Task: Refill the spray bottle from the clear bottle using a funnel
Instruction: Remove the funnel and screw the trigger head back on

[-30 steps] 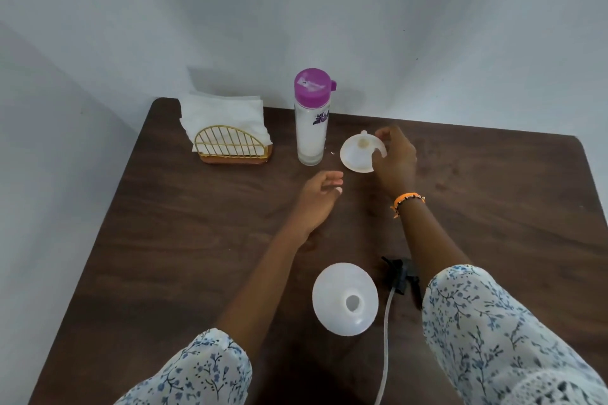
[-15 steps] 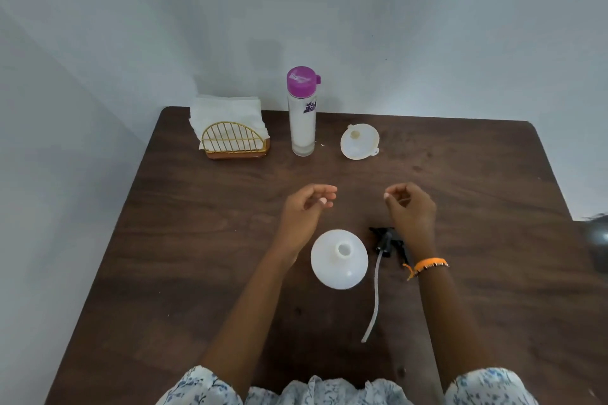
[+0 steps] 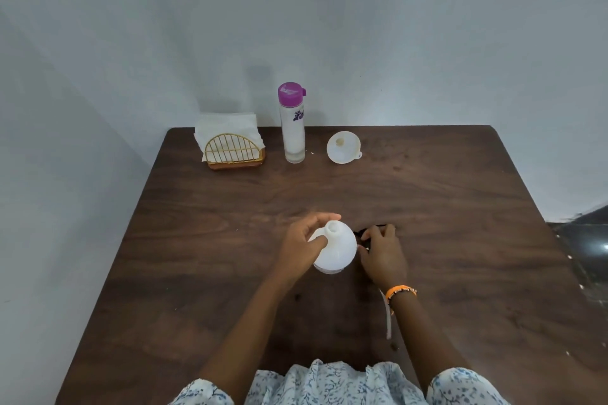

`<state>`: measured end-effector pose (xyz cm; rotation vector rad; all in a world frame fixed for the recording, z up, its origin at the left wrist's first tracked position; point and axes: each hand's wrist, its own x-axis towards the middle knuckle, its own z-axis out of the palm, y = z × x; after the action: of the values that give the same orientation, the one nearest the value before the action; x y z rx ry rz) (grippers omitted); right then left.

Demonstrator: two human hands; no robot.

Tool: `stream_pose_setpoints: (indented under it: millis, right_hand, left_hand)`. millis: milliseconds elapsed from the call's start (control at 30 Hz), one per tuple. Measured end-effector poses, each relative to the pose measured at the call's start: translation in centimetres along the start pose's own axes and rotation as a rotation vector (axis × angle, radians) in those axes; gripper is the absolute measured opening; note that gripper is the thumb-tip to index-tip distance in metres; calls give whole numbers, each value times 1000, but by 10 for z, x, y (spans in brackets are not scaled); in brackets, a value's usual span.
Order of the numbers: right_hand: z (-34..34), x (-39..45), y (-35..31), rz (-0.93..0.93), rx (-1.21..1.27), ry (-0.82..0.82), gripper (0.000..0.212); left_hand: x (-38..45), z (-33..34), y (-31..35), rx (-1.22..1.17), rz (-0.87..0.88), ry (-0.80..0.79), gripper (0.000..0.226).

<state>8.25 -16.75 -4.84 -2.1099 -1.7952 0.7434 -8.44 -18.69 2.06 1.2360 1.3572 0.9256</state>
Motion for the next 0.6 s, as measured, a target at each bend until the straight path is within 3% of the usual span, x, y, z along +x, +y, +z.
stream_pose_setpoints:
  millis: [333,600]
  right_hand:
    - [-6,-4,1,79,50,2,31]
    - [-37,-2,-15,283,544,84,31]
  left_hand:
    - [4,9,-13,43,53,21,20]
    - [6,8,-19,5,62,27,23]
